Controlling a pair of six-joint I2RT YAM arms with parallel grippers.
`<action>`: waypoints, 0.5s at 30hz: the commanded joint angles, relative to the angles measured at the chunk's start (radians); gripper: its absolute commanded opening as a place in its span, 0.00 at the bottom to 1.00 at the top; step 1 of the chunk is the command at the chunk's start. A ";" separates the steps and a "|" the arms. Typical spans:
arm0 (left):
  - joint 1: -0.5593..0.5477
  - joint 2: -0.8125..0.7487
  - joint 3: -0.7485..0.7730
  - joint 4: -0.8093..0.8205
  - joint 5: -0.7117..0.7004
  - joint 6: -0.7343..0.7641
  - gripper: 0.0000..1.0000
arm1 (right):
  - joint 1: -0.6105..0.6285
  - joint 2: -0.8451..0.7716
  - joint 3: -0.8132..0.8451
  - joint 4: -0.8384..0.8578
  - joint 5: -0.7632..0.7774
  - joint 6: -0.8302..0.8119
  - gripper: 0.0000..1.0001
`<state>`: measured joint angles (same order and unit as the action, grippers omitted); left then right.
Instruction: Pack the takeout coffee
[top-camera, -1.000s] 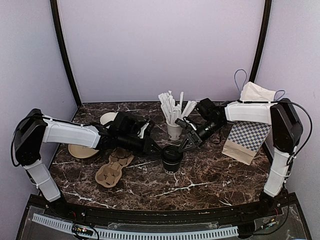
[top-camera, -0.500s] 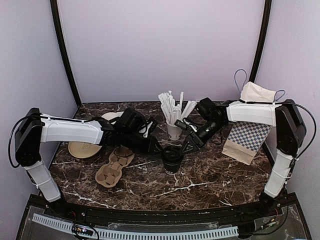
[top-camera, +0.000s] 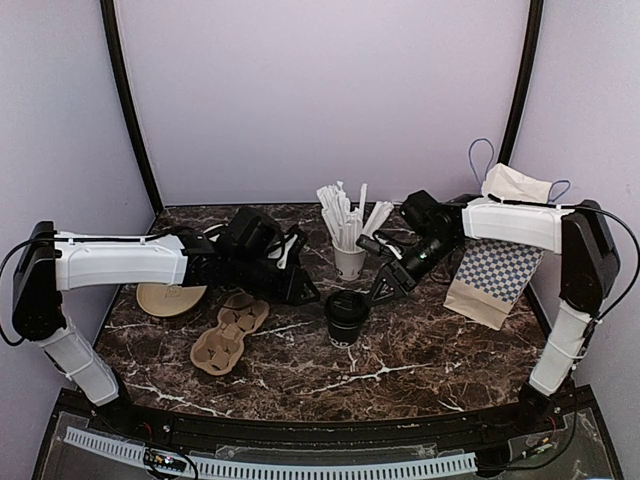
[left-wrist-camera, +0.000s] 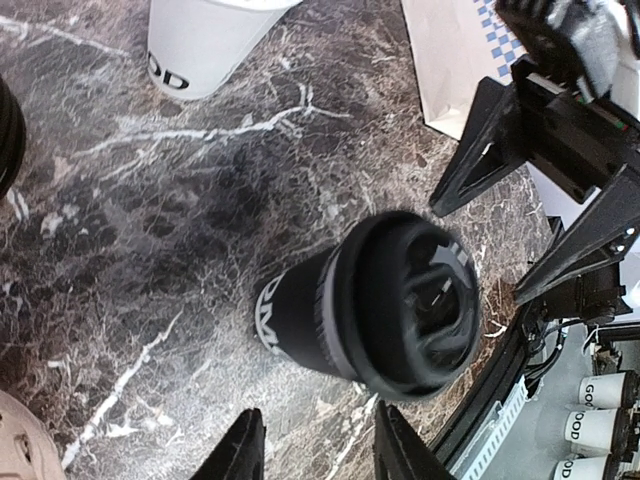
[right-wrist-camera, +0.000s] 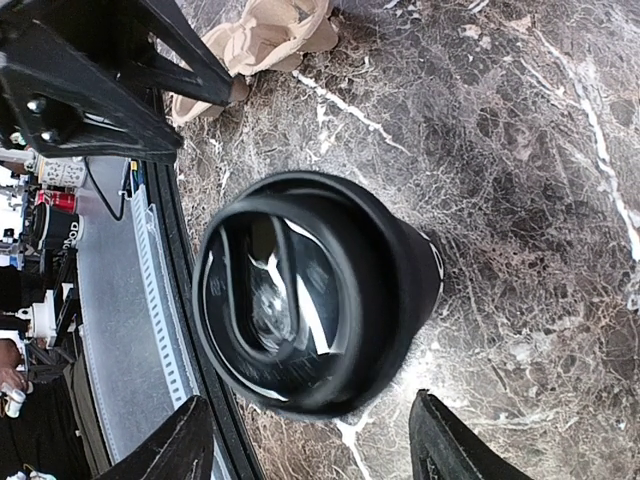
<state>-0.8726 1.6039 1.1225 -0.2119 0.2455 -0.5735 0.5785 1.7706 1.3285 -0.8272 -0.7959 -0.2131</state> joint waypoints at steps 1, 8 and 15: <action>-0.003 -0.040 0.029 0.004 -0.007 0.060 0.42 | -0.005 -0.024 0.020 -0.008 -0.003 -0.017 0.66; -0.004 -0.074 0.046 0.010 -0.083 0.222 0.53 | -0.004 -0.053 0.039 -0.023 0.059 -0.062 0.66; -0.003 -0.117 0.162 -0.044 -0.243 0.468 0.72 | 0.017 -0.086 0.109 -0.087 0.086 -0.203 0.68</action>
<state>-0.8734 1.5612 1.1965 -0.2394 0.1223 -0.2901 0.5789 1.7390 1.3739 -0.8703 -0.7387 -0.3115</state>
